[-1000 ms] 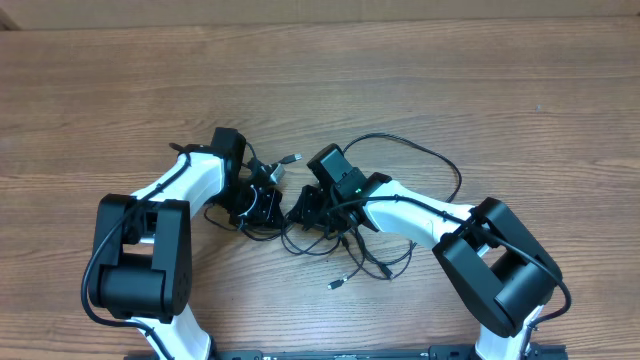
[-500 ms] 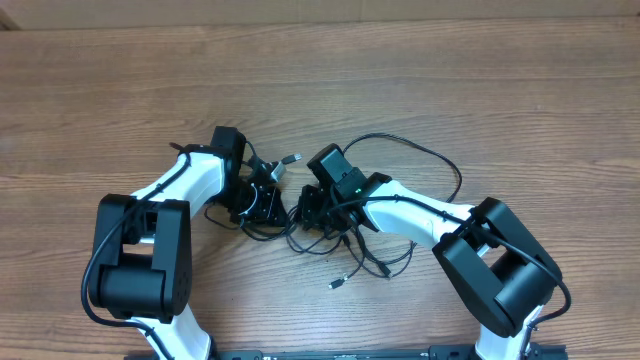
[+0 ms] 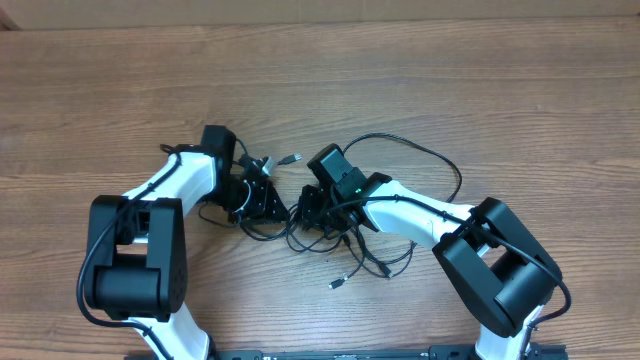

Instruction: Untangle cables

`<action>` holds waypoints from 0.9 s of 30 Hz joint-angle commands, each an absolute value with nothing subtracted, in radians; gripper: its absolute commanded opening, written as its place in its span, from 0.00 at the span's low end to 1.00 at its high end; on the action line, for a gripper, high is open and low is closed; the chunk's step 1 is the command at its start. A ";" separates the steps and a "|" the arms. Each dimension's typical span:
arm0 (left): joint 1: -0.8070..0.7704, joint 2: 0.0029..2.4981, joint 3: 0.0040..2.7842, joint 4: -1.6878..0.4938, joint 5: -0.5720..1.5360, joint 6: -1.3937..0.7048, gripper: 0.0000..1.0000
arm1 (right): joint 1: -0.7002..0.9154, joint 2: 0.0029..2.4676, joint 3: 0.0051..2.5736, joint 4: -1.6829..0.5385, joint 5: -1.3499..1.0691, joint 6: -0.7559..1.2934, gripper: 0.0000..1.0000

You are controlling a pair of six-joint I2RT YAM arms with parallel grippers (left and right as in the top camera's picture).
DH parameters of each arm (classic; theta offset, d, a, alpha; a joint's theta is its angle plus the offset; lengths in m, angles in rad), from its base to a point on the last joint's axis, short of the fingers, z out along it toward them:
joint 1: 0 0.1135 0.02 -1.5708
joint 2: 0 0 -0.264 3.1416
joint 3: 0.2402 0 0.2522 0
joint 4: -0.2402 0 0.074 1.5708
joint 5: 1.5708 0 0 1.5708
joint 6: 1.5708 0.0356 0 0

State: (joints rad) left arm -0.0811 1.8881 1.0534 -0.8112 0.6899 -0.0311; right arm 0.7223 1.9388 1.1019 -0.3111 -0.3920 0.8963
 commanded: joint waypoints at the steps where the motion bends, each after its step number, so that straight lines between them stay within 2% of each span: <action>1: -0.048 1.903 1.049 -0.799 0.759 -0.046 0.22 | 0.723 1.942 1.099 -0.309 -0.381 0.890 0.04; 5: -0.023 1.903 1.049 -0.794 0.822 -0.049 0.23 | 0.723 1.942 1.099 -0.309 -0.381 0.890 0.04; 8: -0.021 1.903 1.049 -0.800 0.922 0.002 0.30 | 0.723 1.942 1.099 -0.307 -0.381 0.890 0.04; 12: -0.032 1.903 1.049 -0.813 0.942 0.023 0.31 | 0.723 1.942 1.099 -0.305 -0.381 0.890 0.04; 16: -0.061 1.904 1.049 -0.812 0.923 0.023 0.31 | 0.723 1.942 1.099 -0.305 -0.382 0.890 0.04; 20: -0.088 1.904 1.049 -0.813 0.820 0.022 0.20 | 0.723 1.942 1.099 -0.305 -0.382 0.890 0.04; 27: -0.115 1.904 1.049 -0.811 0.687 0.019 0.25 | 0.723 1.942 1.099 -0.300 -0.381 0.890 0.04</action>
State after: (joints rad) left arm -0.1055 1.8881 1.0531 -0.8116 0.7574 0.0032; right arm 0.7223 1.9388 1.1019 -0.3096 -0.3916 0.8967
